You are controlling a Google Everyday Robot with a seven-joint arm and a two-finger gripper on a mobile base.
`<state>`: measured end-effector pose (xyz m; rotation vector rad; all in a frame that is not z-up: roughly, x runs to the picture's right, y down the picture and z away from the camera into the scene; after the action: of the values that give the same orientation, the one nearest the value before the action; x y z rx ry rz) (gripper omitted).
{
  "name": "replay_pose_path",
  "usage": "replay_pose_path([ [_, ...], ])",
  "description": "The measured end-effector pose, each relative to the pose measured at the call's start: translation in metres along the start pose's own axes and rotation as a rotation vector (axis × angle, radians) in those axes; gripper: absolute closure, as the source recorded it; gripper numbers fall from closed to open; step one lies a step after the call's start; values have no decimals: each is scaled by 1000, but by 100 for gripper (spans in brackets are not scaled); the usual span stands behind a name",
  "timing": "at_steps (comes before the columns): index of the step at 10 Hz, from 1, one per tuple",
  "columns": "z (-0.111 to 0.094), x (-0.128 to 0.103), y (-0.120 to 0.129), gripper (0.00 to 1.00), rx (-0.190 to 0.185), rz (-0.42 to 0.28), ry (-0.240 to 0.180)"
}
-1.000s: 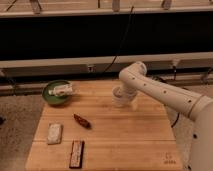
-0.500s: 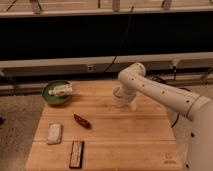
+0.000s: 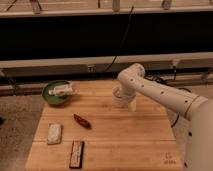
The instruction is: Pick up the ceramic cup
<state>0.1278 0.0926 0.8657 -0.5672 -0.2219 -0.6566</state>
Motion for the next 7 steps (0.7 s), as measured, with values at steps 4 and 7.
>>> replay_pose_path([
  [4,4,0,-1,34,-4,-1,0],
  [7,7,-2,-1,45,-9,-7,0],
])
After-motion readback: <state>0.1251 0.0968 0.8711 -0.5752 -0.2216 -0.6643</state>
